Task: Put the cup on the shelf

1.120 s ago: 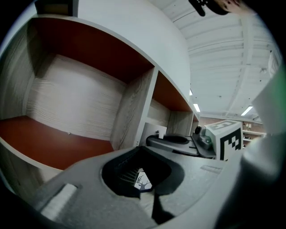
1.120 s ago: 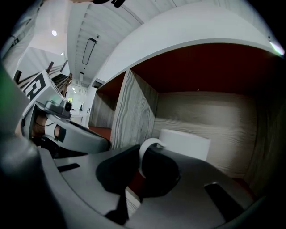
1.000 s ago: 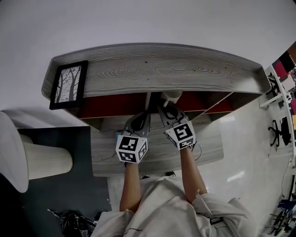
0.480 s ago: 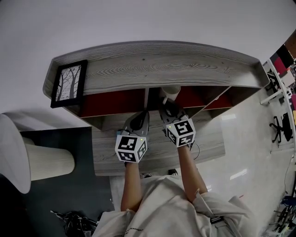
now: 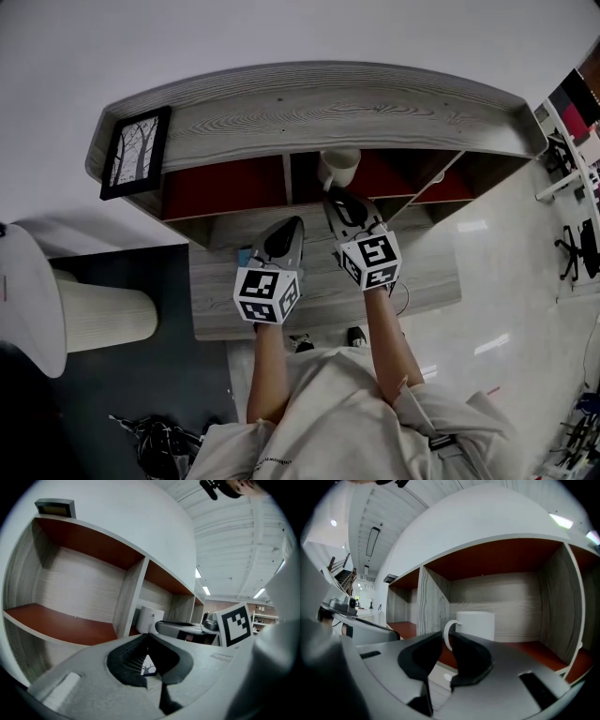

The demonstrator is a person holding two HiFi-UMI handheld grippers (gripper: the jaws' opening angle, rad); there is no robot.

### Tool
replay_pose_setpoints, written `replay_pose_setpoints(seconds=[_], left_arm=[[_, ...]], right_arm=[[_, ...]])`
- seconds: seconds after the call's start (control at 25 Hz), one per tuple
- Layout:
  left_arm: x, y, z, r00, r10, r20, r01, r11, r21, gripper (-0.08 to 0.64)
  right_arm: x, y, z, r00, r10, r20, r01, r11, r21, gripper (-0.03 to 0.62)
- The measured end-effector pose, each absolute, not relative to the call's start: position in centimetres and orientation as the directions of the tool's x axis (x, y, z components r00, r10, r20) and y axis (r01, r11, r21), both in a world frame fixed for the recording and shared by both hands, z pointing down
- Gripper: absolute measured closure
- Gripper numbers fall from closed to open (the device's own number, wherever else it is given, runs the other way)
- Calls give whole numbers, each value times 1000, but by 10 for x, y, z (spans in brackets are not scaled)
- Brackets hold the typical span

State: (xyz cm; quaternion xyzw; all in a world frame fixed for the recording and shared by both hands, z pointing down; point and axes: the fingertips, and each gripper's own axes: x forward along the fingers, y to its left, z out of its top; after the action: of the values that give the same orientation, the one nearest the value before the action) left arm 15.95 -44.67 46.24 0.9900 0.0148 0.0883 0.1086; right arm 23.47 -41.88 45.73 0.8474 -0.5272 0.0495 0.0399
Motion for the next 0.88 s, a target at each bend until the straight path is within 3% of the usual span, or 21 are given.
replay_pose_setpoints(seconds=[0.88], left_arm=[[159,-326,462,978,-44,203,-69,-991,118,549]], right_arm=[[240,-289,466,383,-918,102,-921,-388,-38,515]])
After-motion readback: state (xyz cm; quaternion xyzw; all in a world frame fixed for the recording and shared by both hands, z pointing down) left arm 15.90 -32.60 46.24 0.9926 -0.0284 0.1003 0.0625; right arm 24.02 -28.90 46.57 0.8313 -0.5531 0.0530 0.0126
